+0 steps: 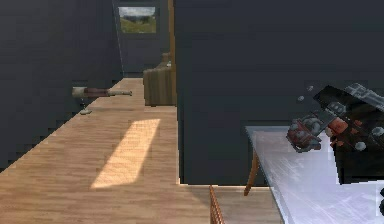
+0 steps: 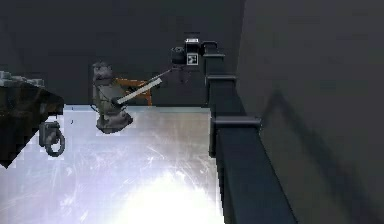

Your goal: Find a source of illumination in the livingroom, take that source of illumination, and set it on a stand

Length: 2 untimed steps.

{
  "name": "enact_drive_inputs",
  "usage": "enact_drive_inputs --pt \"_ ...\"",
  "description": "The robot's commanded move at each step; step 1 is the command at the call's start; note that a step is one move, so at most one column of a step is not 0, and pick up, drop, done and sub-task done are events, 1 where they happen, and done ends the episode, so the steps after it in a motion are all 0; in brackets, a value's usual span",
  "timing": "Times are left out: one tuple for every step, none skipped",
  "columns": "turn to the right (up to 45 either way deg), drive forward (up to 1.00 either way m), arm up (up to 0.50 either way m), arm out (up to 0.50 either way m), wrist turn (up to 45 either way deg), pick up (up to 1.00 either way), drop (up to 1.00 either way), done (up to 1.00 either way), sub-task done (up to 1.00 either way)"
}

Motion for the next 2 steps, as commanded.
enact_drive_inputs --pt "0.0 0.00 0.00 0.00 -45.0 0.00 0.00 0.00 0.00" --pt "0.0 0.00 0.00 0.00 -12.0 0.00 0.00 0.00 0.00"
